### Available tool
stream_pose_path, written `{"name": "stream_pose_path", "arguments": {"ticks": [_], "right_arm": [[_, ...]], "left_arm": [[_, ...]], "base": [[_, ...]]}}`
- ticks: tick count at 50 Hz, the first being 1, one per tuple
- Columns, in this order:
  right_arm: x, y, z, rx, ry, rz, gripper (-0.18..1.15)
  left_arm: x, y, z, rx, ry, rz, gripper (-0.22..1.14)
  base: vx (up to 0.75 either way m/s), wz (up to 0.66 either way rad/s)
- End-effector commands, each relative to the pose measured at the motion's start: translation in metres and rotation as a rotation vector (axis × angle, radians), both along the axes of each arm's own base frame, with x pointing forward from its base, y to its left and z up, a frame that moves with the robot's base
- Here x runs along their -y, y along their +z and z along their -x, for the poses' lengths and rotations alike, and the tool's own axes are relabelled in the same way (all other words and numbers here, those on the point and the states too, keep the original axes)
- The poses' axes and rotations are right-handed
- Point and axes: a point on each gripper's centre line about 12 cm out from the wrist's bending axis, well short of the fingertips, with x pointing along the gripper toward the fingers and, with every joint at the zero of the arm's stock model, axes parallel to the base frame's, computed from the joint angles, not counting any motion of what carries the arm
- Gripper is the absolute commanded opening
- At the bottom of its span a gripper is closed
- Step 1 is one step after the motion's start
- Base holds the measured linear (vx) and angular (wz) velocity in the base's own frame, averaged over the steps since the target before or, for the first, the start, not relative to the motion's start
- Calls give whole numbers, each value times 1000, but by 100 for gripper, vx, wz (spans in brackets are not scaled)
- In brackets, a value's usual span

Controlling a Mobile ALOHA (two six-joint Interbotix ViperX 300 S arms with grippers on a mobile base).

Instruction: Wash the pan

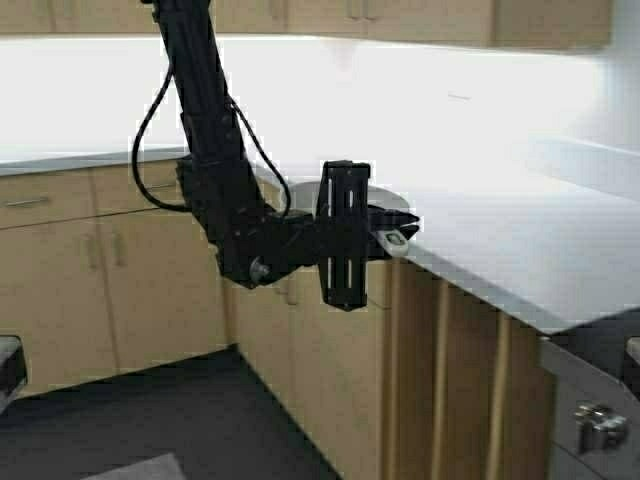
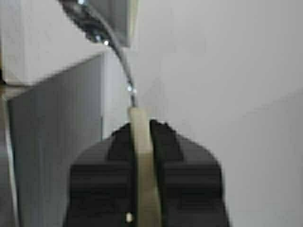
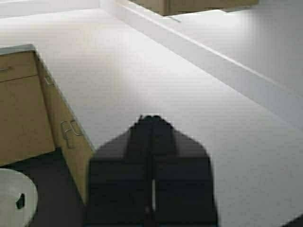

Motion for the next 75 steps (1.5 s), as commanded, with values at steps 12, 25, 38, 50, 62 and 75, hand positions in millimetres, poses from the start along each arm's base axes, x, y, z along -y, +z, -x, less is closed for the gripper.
{"name": "stream_pose_path", "arguments": {"ticks": [12, 25, 38, 50, 62, 75], "right_arm": [[0, 6, -2, 12, 2, 0, 7], [0, 3, -5, -3, 2, 0, 7], [0, 1, -5, -8, 2, 1, 7], [0, -1, -5, -17, 2, 0, 7], [0, -2, -8, -28, 2, 0, 7], [0, -6, -8, -38, 3, 7, 7]], "left_arm": [[-3, 36, 5, 72, -10, 39, 2], [-9, 34, 8, 68, -4, 37, 2], [-7, 35, 7, 76, -3, 47, 2], [-6, 40, 4, 85, 6, 59, 2], [-5, 43, 3, 88, 6, 64, 2], [-9, 39, 4, 78, 12, 57, 2]], "base": [[9, 55], [8, 66], [6, 69], [4, 79], [3, 63], [4, 61]]}}
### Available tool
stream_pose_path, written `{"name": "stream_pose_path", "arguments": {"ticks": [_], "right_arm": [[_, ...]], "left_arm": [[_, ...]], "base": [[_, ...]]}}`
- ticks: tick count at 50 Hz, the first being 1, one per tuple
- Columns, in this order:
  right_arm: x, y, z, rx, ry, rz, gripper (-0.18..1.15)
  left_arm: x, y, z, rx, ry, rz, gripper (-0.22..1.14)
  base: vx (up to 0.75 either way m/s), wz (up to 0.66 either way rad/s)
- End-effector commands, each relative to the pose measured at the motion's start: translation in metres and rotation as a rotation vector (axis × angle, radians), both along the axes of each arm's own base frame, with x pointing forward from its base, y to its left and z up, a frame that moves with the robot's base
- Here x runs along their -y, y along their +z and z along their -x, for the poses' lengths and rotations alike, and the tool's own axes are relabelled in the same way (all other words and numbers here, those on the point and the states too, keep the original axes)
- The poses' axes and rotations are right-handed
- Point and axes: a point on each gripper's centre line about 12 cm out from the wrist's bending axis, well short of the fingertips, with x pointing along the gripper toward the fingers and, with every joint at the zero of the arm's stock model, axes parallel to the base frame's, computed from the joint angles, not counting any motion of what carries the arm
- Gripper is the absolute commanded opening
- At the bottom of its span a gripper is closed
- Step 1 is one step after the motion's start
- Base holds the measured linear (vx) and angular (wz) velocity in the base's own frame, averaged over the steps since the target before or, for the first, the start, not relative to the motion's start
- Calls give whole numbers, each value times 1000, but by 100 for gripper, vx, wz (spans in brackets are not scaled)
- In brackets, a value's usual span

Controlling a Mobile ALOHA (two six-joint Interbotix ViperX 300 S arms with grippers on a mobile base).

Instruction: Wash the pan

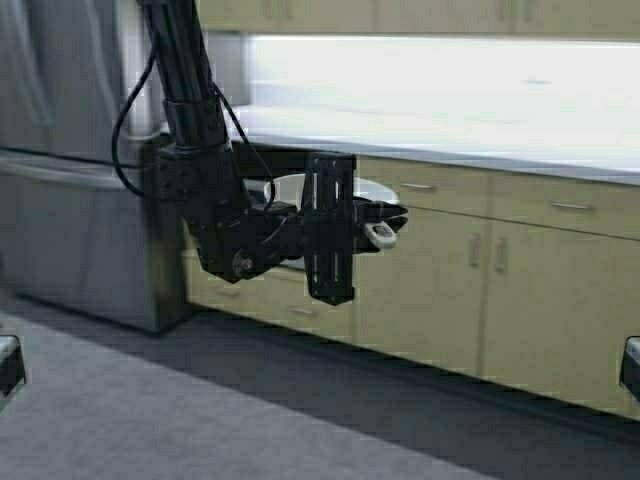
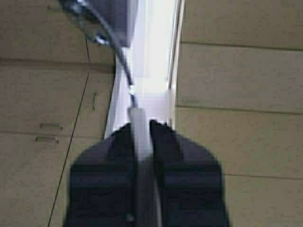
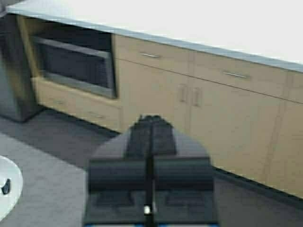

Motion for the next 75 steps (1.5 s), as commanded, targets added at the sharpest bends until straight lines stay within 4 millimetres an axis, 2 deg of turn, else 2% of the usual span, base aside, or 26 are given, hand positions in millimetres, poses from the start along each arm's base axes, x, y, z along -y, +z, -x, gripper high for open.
{"name": "stream_pose_path", "arguments": {"ticks": [1, 26, 52, 75], "right_arm": [[0, 3, -1, 9, 3, 9, 7], [-1, -1, -6, -17, 4, 9, 7], [-1, 0, -8, -17, 4, 7, 7], [-1, -1, -7, -22, 4, 7, 7]], "left_arm": [[6, 29, -5, 70, -4, 50, 2], [9, 34, -10, 90, -5, 62, 2], [3, 20, -8, 62, 5, 38, 2], [-9, 24, -20, 72, 39, 47, 2]], "base": [[5, 69], [6, 63], [9, 59], [14, 43]]}}
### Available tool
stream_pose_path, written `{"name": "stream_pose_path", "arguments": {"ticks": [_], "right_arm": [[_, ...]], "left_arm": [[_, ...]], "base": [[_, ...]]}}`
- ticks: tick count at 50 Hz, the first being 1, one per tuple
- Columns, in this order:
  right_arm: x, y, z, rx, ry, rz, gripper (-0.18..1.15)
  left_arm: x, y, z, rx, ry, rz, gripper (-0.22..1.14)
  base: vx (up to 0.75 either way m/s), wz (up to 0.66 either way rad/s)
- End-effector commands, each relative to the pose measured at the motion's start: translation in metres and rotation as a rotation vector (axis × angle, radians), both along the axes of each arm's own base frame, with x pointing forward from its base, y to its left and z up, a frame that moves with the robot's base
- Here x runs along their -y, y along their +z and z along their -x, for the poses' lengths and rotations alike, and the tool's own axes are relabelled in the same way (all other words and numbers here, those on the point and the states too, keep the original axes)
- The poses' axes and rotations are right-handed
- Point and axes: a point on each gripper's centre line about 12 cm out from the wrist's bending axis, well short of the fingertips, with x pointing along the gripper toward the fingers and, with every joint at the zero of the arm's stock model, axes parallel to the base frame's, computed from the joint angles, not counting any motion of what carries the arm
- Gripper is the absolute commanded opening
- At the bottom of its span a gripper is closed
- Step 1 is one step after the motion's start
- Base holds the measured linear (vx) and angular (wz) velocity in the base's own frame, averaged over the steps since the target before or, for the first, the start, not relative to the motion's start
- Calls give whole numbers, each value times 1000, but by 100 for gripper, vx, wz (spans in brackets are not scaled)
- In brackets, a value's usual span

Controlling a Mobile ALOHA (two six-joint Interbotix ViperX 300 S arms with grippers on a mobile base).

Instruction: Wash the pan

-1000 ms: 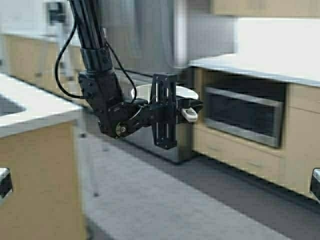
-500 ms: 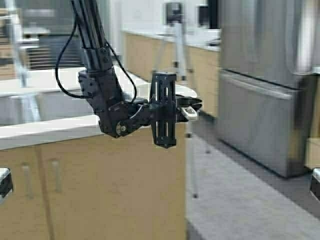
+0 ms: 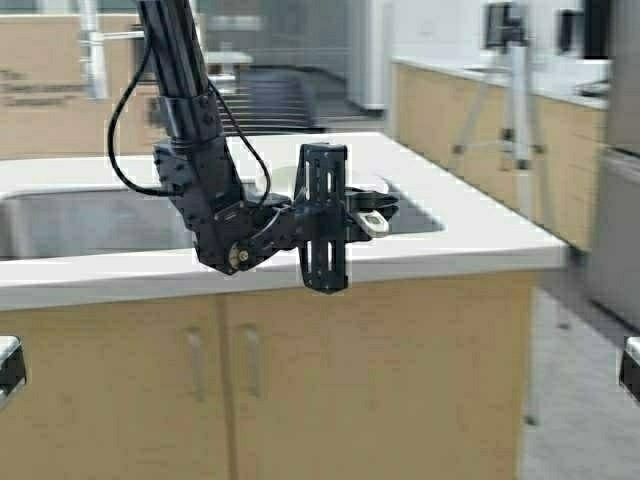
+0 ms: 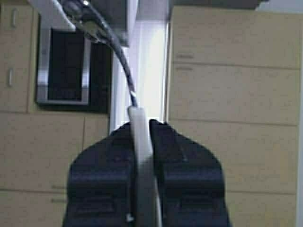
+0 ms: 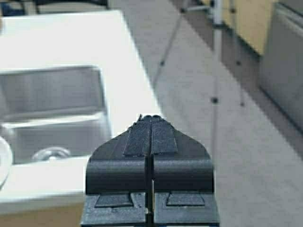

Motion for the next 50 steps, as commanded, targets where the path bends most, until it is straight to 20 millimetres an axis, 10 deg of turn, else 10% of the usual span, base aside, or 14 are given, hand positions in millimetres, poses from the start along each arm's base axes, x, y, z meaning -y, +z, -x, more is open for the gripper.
{"name": "stream_pose_path", "arguments": {"ticks": [1, 14, 50], "right_arm": [[0, 8, -3, 21, 0, -1, 7], [0, 9, -2, 25, -2, -9, 7], [0, 4, 4, 2, -11, -83, 7]], "left_arm": [[-1, 19, -8, 56, 10, 32, 2], [-3, 20, -18, 70, -21, 34, 2], [-16, -2, -144, -14, -63, 25, 3]], "base": [[17, 48], [16, 40], [18, 25]]}}
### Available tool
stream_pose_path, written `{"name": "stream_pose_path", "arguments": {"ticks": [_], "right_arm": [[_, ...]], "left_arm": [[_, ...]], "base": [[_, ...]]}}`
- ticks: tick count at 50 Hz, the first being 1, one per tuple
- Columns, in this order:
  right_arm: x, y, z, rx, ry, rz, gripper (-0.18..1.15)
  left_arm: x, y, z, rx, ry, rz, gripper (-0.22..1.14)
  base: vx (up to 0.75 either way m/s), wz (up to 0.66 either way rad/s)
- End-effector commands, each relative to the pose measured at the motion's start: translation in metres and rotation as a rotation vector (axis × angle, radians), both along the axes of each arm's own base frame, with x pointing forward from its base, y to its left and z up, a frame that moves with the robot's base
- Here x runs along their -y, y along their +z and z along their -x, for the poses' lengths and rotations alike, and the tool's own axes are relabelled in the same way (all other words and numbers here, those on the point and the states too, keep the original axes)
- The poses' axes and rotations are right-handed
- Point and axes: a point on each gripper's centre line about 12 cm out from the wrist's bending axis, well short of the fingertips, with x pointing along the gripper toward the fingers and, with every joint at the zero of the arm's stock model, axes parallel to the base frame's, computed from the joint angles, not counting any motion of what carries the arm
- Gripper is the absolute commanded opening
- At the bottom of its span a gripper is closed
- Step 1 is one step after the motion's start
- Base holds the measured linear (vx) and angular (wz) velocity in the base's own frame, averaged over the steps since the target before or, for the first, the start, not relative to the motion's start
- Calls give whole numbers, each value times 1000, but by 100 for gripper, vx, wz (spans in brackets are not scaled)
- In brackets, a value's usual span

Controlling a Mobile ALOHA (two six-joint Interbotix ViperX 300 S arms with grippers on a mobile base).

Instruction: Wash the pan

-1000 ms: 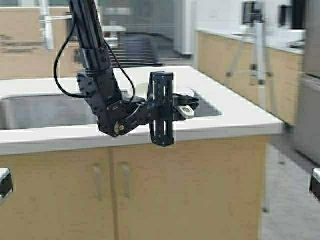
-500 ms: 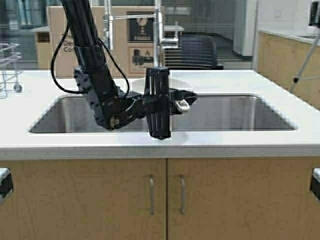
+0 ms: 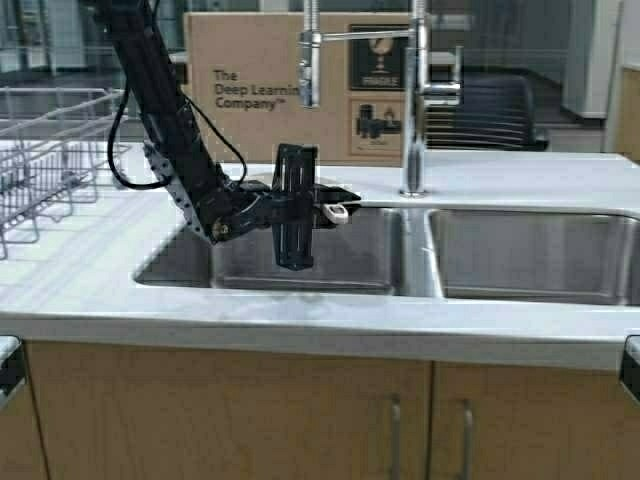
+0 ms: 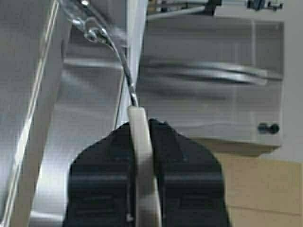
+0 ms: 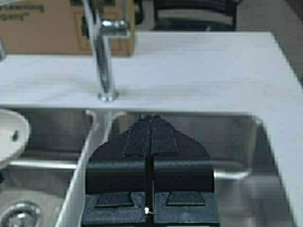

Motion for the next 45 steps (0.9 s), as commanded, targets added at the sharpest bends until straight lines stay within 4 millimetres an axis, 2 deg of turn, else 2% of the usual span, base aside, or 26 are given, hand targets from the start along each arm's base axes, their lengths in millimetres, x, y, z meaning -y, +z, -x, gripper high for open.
{"name": "stream_pose_path", "arguments": {"ticks": [1, 7, 21, 32, 45], "right_arm": [[0, 7, 1, 11, -4, -30, 7], [0, 8, 0, 14, -3, -30, 7], [0, 3, -4, -9, -2, -26, 7], [0, -1, -7, -21, 0, -22, 7], [-1, -7, -10, -43, 5, -8, 7]], "left_arm": [[16, 19, -15, 60, -56, 47, 3], [25, 20, -10, 70, -110, 36, 3], [28, 26, 16, 58, -155, 42, 3], [27, 24, 53, 21, -186, 42, 3], [17, 28, 92, 32, -135, 34, 3]], "base": [[21, 30], [19, 25], [16, 7], [17, -6], [15, -11]]}}
